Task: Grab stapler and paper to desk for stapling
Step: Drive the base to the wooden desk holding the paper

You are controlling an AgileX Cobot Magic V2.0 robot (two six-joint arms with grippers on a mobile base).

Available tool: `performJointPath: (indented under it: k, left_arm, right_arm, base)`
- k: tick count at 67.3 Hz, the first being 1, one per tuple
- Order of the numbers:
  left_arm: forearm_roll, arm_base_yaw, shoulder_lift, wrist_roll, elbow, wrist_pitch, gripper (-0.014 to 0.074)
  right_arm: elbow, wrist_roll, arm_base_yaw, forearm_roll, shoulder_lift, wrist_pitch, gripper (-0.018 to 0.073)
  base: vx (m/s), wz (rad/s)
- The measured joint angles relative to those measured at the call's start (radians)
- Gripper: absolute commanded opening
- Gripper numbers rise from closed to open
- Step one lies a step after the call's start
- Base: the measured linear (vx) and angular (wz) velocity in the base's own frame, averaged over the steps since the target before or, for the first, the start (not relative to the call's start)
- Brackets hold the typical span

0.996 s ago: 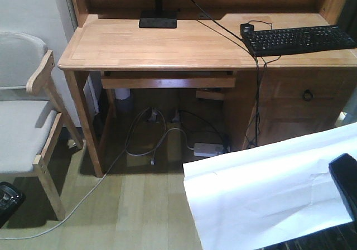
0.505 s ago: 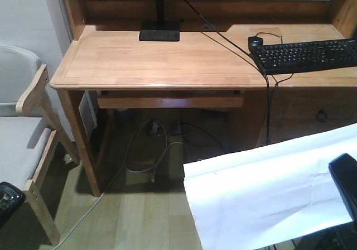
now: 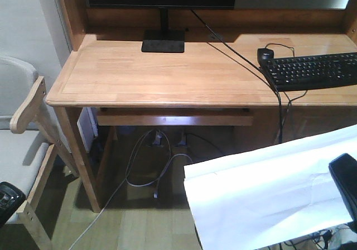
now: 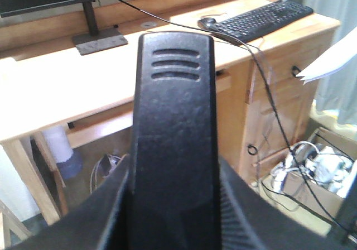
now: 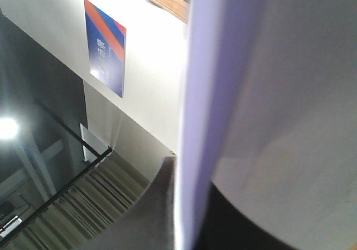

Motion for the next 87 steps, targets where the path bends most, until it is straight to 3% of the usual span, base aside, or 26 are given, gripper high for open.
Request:
performJointPath:
  k: [87]
  left_arm:
    - [0.000,0.000,0.000,0.000,0.000,0.000,-0.0007]
  right_arm:
    - [0.000,0.000,0.000,0.000,0.000,0.000,-0.0006]
  base:
    - [0.14,0.00]
